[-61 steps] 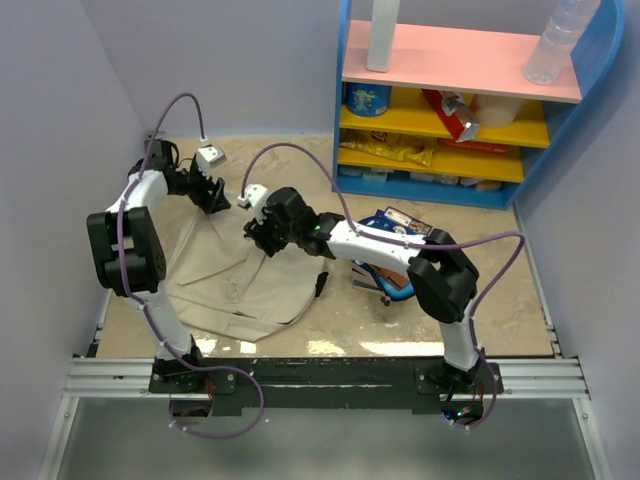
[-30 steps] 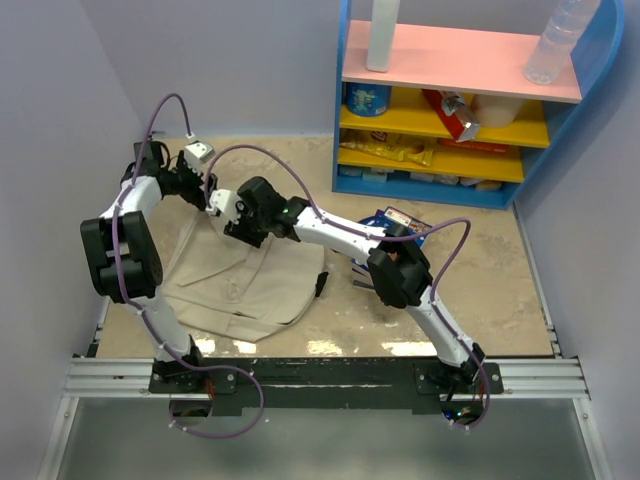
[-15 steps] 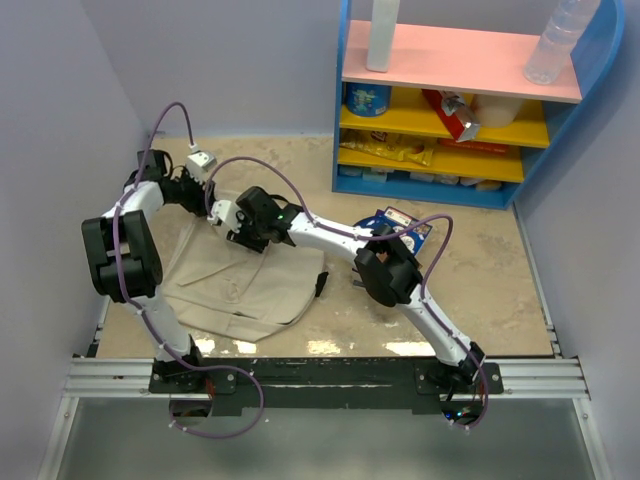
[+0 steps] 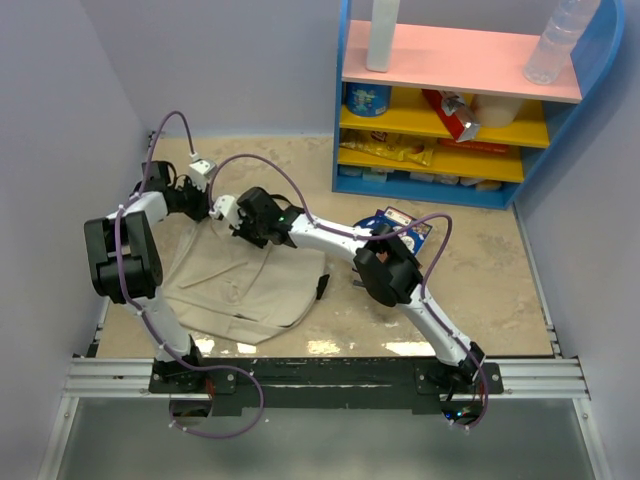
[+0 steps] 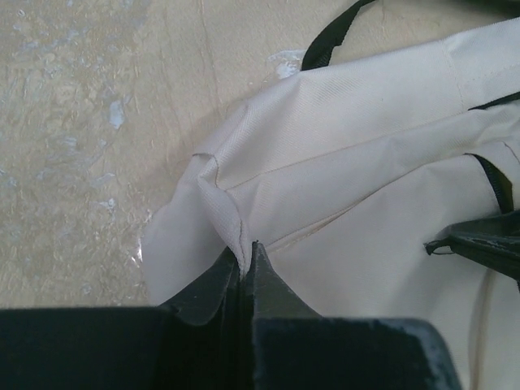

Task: Pack the student bag
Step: Unzip the student bag at the center of the board.

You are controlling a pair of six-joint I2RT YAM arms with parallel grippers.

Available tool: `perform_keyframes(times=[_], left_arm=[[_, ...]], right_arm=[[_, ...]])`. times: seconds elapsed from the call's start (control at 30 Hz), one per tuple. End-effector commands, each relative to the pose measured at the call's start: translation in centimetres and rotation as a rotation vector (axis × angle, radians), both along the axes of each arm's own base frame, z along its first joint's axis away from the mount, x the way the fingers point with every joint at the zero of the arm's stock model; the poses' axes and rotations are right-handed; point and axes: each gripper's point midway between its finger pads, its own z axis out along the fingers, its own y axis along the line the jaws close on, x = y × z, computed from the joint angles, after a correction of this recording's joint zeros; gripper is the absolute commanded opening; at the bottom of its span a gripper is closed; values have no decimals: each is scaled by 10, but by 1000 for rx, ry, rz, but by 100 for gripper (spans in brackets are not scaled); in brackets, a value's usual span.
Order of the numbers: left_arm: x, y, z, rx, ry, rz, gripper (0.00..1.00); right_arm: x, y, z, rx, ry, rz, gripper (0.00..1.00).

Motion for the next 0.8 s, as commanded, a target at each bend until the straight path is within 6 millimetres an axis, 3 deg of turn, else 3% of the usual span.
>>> perform_keyframes(times=[0.0, 0.13, 0.17, 0.23, 0.27, 0.3, 0.43, 0.7, 0.77], left_arm=[[-6, -17, 17, -93, -9, 32, 0], [2, -17, 21, -98, -50, 122, 0], [1, -17, 20, -116, -34, 159, 0], [5, -13, 21, -110, -41, 210, 0], [10, -11, 24, -120, -58, 240, 0], [10, -10, 24, -116, -58, 259, 0], [14, -6, 22, -102, -69, 330, 0], [14, -14, 21, -136, -45, 369, 0], [14, -15, 24, -138, -42, 361, 0]], right_arm=[[-3, 11, 58, 140, -44, -33, 0], [-23, 16, 68, 186, -24, -35, 0], [-30, 12, 61, 175, -10, -35, 0], [-43, 18, 76, 229, -14, -29, 0], [-52, 14, 64, 214, 0, -32, 0], [-61, 17, 74, 233, -8, -22, 0], [-89, 25, 77, 255, 9, 0, 0], [-122, 33, 73, 291, 58, -6, 0], [-117, 29, 63, 275, 53, -59, 0]])
